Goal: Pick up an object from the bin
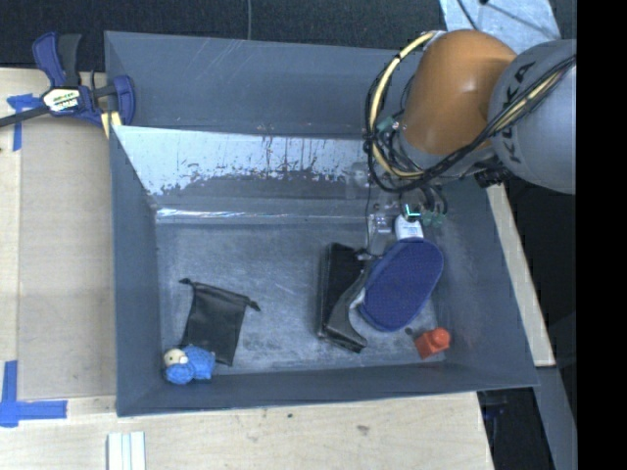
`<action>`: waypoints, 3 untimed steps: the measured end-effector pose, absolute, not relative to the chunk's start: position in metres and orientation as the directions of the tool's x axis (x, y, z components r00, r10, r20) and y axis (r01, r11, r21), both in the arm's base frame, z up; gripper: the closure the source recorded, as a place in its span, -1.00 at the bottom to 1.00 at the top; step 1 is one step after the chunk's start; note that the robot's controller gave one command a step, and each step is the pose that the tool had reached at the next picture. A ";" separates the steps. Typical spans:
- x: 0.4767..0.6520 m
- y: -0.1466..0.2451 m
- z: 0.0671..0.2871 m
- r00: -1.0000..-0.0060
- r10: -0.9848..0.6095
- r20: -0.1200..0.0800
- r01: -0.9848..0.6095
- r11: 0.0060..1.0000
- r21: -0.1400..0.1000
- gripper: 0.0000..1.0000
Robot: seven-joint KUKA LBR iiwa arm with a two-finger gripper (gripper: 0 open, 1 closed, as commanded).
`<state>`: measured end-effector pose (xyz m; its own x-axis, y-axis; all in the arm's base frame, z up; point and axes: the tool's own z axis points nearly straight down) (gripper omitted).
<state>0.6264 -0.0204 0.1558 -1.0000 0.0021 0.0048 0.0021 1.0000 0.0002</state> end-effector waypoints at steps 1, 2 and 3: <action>0.587 -0.085 0.070 -0.775 -0.632 -0.003 -0.632 0.775 0.003 -1.00; 0.593 -0.119 0.101 -0.424 -0.906 -0.002 -0.905 0.424 -0.006 -1.00; 0.600 -0.124 0.101 -0.211 -0.978 -0.008 -0.978 0.211 0.000 -1.00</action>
Offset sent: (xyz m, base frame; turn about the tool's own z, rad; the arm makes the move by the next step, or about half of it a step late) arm -0.0399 -0.0661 -0.0858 -0.6886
